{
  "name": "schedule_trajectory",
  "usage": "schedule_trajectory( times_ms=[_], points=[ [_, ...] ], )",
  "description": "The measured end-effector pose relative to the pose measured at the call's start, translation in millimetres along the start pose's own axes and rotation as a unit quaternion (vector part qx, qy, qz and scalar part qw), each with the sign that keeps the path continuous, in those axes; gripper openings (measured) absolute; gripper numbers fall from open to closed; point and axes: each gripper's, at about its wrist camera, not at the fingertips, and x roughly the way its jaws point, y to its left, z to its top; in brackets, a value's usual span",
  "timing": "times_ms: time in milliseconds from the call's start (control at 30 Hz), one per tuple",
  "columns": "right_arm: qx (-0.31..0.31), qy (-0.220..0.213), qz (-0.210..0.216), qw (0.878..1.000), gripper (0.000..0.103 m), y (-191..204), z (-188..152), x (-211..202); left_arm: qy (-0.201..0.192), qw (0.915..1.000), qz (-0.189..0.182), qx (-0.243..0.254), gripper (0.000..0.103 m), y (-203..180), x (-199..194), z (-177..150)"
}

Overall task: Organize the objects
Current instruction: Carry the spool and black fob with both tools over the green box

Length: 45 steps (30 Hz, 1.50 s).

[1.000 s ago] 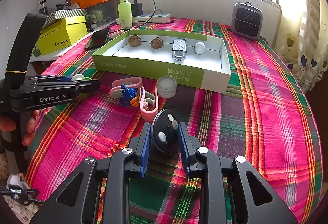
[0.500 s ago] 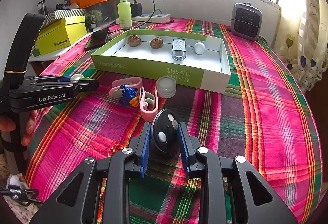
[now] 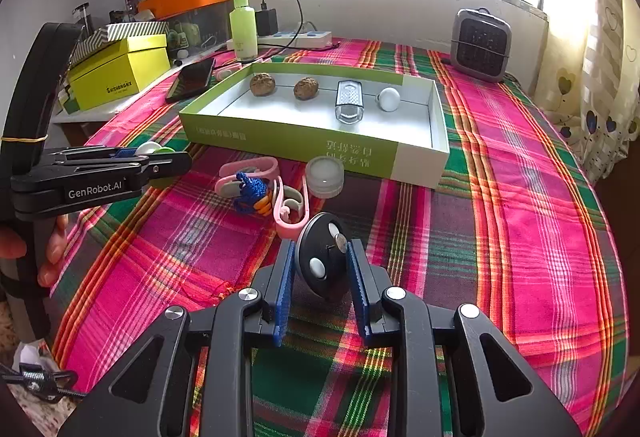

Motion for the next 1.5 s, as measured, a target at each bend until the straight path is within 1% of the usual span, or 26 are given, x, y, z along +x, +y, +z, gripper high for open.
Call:
schedule_trajectory(
  times_ms=[367, 733, 900, 1067, 1233, 1367, 1500],
  points=[
    [-0.006, -0.018, 0.005, 1.000, 0.027, 2.6, 15.0, -7.7, -0.017, 0.9997, -0.015, 0.010, 0.031, -6.3, -10.8, 13.7],
    [-0.015, -0.039, 0.020, 0.999, 0.027, 8.6, 47.3, -0.7, -0.029, 0.9993, -0.019, 0.015, 0.031, -6.8, -6.2, 40.3],
    [-0.020, -0.038, 0.026, 0.999, 0.027, 10.1, 62.2, 10.3, -0.031, 0.9991, -0.020, 0.021, 0.031, -6.1, 3.3, 55.6],
    [-0.022, -0.037, 0.027, 0.999, 0.027, 10.9, 76.6, 21.9, -0.022, 0.9993, -0.022, 0.021, 0.031, -3.8, 18.2, 68.3],
    [-0.025, -0.032, 0.027, 0.999, 0.027, 10.6, 88.2, 34.2, -0.020, 0.9993, -0.021, 0.022, 0.031, -2.3, 28.9, 79.9],
    [-0.020, -0.022, 0.040, 0.999, 0.027, 7.5, 94.7, 43.9, -0.021, 0.9992, -0.016, 0.031, 0.031, -3.6, 36.0, 87.6],
    [-0.021, -0.013, 0.040, 0.999, 0.027, 7.4, 99.0, 55.2, -0.014, 0.9993, -0.019, 0.029, 0.031, -1.9, 47.0, 95.6]
  ],
)
